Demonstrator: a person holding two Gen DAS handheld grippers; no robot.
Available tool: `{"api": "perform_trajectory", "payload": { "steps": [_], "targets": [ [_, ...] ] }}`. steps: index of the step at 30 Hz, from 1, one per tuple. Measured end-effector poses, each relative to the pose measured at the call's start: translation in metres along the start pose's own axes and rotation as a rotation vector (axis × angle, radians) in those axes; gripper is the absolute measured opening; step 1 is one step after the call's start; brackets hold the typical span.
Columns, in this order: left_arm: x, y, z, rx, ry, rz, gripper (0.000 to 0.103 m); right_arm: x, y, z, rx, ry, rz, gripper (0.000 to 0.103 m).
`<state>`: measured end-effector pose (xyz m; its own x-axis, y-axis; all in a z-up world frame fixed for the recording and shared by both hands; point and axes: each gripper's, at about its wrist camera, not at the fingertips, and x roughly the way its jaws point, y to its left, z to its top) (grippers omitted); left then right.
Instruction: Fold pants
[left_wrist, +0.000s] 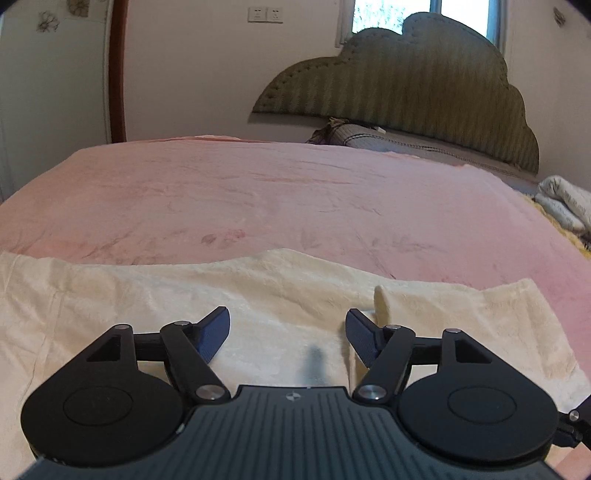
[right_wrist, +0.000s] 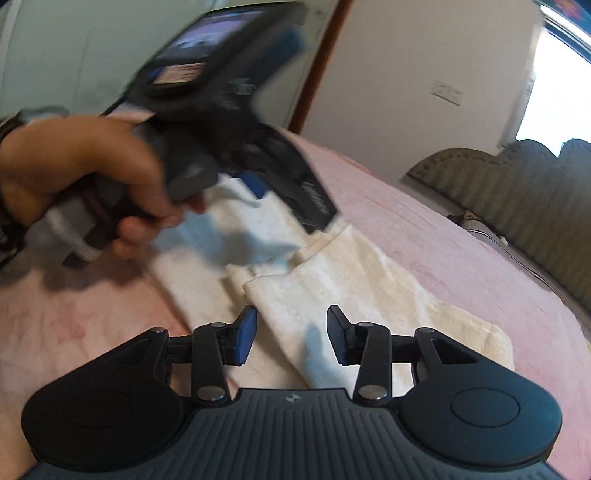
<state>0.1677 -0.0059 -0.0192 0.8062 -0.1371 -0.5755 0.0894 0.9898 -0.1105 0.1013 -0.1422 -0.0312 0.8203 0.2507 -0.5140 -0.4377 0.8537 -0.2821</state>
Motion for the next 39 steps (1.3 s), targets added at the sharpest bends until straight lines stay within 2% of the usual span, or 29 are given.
{"api": "perform_trajectory", "payload": {
  "steps": [2, 4, 7, 9, 13, 16, 18, 19, 21, 22, 24, 25, 26, 28, 30, 32, 34, 37, 39],
  "targets": [
    [-0.010, 0.014, 0.004, -0.092, 0.001, -0.067, 0.073, -0.004, -0.011, 0.001, 0.060, -0.028, -0.022, 0.040],
    [-0.017, 0.023, 0.006, -0.180, 0.028, -0.174, 0.074, -0.004, -0.018, 0.002, 0.103, -0.029, -0.033, 0.040],
    [-0.016, 0.025, 0.006, -0.254, 0.134, -0.361, 0.075, 0.010, -0.014, 0.001, 0.058, 0.023, -0.031, 0.040],
    [-0.015, 0.024, 0.002, -0.283, 0.178, -0.403, 0.075, 0.012, -0.006, 0.000, 0.027, 0.033, -0.012, 0.040],
    [-0.013, 0.021, -0.005, -0.317, 0.223, -0.445, 0.075, 0.016, 0.009, -0.006, -0.059, 0.028, -0.016, 0.011],
    [-0.004, 0.024, -0.008, -0.383, 0.277, -0.521, 0.075, 0.010, 0.010, -0.003, -0.085, -0.014, -0.040, 0.008],
    [0.006, 0.025, -0.009, -0.454, 0.323, -0.595, 0.077, -0.004, -0.002, 0.000, -0.015, -0.057, -0.042, 0.008],
    [0.014, 0.026, -0.011, -0.502, 0.349, -0.634, 0.082, -0.009, -0.009, 0.002, 0.024, -0.071, -0.036, 0.008],
    [0.026, 0.023, -0.015, -0.592, 0.381, -0.668, 0.087, -0.019, -0.026, 0.006, 0.103, -0.101, -0.024, 0.008],
    [0.032, 0.023, -0.016, -0.634, 0.378, -0.660, 0.087, -0.022, -0.032, 0.007, 0.134, -0.112, -0.013, 0.008],
    [0.043, 0.021, -0.017, -0.683, 0.346, -0.626, 0.079, -0.026, -0.039, 0.009, 0.171, -0.123, 0.010, 0.008],
    [0.048, 0.021, -0.017, -0.684, 0.330, -0.620, 0.057, -0.026, -0.039, 0.010, 0.176, -0.124, 0.018, 0.008],
    [0.051, 0.019, -0.015, -0.671, 0.333, -0.613, 0.030, -0.025, -0.038, 0.011, 0.174, -0.124, 0.026, 0.008],
    [0.050, 0.017, -0.013, -0.633, 0.325, -0.578, 0.015, -0.025, -0.030, 0.013, 0.166, -0.124, 0.039, 0.008],
    [0.039, 0.015, -0.009, -0.545, 0.264, -0.519, 0.009, -0.022, -0.024, 0.014, 0.169, -0.123, 0.058, 0.008],
    [0.023, 0.010, -0.005, -0.409, 0.185, -0.422, 0.009, -0.015, -0.022, 0.015, 0.175, -0.115, 0.082, 0.008],
    [0.015, 0.004, -0.005, -0.300, 0.144, -0.337, 0.009, -0.008, -0.018, 0.014, 0.179, -0.102, 0.106, 0.008],
    [0.026, -0.004, -0.012, -0.207, 0.183, -0.285, 0.008, 0.008, -0.014, 0.009, 0.198, -0.038, 0.154, 0.008],
    [0.033, -0.008, -0.019, -0.175, 0.194, -0.266, 0.007, 0.019, -0.013, 0.003, 0.207, 0.016, 0.144, 0.009]
  ]
}}
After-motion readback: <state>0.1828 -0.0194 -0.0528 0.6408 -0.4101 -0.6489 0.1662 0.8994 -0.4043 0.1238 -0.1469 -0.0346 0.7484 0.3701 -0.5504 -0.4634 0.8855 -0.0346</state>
